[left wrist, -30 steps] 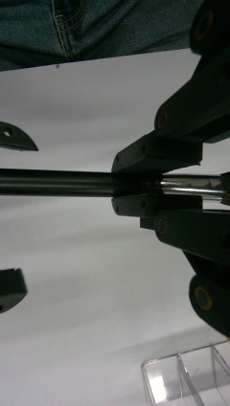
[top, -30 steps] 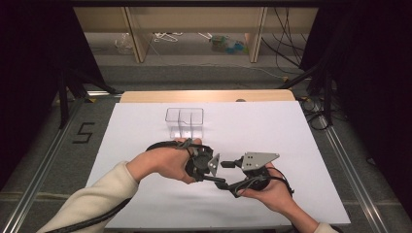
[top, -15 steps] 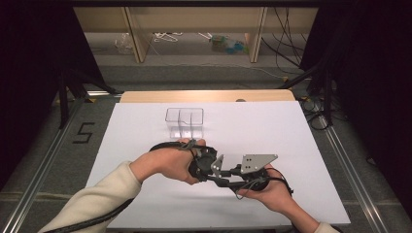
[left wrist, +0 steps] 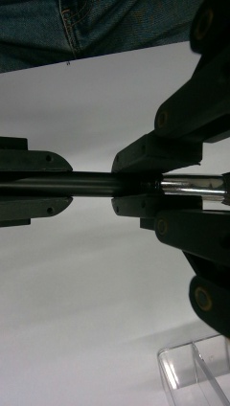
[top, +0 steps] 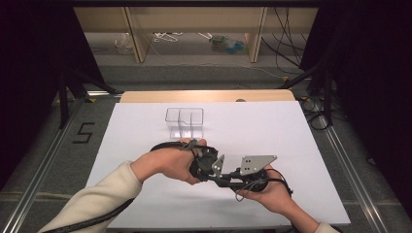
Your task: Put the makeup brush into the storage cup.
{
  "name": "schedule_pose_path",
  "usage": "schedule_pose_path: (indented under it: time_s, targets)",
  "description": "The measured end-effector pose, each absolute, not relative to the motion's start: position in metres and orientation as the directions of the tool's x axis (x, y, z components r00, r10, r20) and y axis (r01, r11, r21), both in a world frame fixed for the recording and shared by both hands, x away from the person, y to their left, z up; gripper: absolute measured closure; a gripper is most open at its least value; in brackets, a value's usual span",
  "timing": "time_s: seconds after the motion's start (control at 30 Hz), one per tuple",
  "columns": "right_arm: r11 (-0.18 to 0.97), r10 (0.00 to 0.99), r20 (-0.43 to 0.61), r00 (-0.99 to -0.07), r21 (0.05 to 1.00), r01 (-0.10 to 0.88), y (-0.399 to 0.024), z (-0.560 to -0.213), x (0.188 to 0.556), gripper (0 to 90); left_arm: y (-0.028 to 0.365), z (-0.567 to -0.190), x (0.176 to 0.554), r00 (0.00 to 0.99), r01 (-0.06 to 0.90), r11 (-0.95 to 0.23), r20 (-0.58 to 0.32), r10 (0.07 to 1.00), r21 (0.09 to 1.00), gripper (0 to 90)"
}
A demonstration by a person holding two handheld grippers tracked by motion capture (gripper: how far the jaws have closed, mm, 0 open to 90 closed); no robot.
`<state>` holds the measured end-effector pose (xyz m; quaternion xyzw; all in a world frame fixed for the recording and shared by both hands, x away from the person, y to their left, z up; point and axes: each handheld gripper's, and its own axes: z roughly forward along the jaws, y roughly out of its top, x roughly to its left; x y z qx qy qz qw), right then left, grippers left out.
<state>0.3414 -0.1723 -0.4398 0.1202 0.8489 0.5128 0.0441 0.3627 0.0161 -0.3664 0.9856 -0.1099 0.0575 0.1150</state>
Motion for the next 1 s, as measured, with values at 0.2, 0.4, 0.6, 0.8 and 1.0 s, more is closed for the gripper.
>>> schedule_pose_path:
  time_s: [0.2,0.4,0.6,0.8,1.0]
  targets:
    - [0.451,0.285,0.037,-0.958,0.877,0.168,-0.172,-0.437,0.339,79.5,0.020,-0.366,0.363,0.971,-0.212,-0.941,0.168,-0.172,0.263,72.6]
    - [0.464,0.315,0.035,-0.948,0.866,0.186,-0.178,-0.436,0.341,79.5,0.042,-0.360,0.369,0.970,-0.161,-0.894,0.232,-0.066,0.418,52.4]
    - [0.428,0.376,0.022,-0.927,0.883,0.195,-0.188,-0.432,0.344,79.5,0.085,-0.357,0.372,0.961,-0.053,-0.776,0.243,0.131,0.628,32.0]
    - [0.378,0.432,0.033,-0.901,0.901,0.214,-0.199,-0.429,0.347,79.5,0.117,-0.369,0.371,0.941,0.050,-0.633,0.177,0.290,0.772,26.1]
    - [0.346,0.467,0.044,-0.883,0.910,0.228,-0.205,-0.426,0.348,79.5,0.140,-0.392,0.368,0.923,0.150,-0.513,0.065,0.378,0.845,24.3]
